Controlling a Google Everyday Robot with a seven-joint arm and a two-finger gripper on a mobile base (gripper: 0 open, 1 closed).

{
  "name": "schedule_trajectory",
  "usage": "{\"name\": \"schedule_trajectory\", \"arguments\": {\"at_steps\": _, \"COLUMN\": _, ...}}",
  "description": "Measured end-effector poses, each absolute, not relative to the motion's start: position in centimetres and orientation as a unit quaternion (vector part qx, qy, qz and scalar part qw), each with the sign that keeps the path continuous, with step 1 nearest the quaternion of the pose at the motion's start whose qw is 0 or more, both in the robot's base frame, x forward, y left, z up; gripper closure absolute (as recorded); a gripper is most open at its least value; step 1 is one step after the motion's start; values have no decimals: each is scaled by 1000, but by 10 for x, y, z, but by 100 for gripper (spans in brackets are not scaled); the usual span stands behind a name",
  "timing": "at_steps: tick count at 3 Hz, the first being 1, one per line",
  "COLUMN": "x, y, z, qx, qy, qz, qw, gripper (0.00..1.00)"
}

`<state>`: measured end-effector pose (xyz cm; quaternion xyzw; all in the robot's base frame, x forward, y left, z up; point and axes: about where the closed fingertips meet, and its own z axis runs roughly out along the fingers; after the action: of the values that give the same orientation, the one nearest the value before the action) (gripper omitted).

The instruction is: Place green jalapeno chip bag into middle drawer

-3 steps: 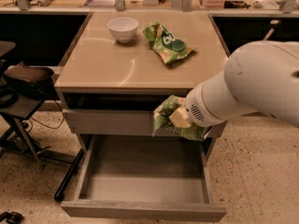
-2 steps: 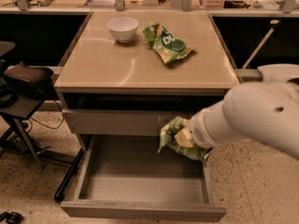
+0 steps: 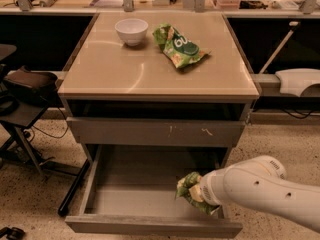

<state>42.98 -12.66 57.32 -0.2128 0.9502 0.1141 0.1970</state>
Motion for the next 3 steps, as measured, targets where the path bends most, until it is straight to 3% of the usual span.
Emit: {"name": "schedule_trajectory", "arguments": {"at_steps": 3, "x": 451, "y": -111, "z": 552, "qx": -187, "qy": 941, "qz": 156, "qw": 236, "gripper": 100}}
